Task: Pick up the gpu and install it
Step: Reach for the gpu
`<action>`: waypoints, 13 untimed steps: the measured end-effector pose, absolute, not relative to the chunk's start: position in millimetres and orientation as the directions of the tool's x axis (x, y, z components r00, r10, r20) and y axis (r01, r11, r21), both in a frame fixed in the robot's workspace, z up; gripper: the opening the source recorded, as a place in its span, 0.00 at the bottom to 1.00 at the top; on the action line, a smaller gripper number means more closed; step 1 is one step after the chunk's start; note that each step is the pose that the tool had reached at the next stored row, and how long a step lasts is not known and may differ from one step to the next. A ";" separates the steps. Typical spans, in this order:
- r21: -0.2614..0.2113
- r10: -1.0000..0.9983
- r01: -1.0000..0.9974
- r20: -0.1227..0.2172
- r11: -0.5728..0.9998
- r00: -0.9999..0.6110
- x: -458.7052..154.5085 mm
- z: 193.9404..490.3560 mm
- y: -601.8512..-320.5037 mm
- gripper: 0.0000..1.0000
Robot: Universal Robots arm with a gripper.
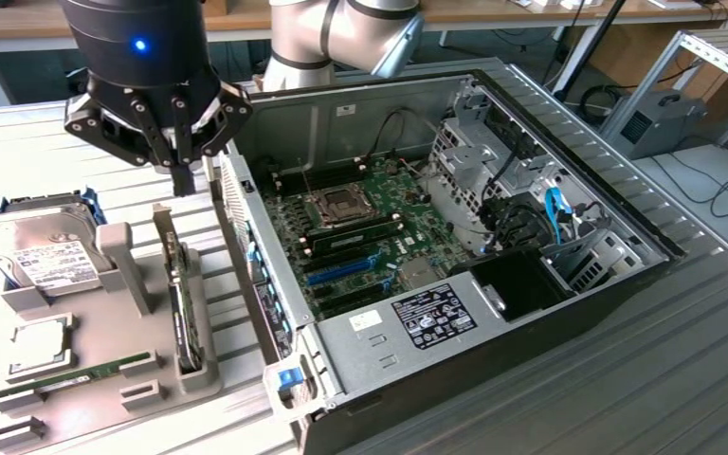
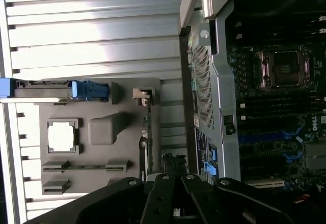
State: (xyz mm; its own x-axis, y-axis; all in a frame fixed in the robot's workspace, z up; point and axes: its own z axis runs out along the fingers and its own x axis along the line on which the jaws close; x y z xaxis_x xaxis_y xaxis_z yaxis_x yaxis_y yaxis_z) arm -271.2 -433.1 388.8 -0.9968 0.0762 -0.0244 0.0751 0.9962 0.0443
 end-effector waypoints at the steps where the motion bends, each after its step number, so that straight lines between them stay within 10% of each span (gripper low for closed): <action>1: 0.044 0.076 0.075 -0.024 0.996 -0.997 -271.3 388.8 -433.5 0.11; 13: 0.044 0.076 0.075 -0.024 0.996 -0.997 -272.6 388.5 -440.5 0.11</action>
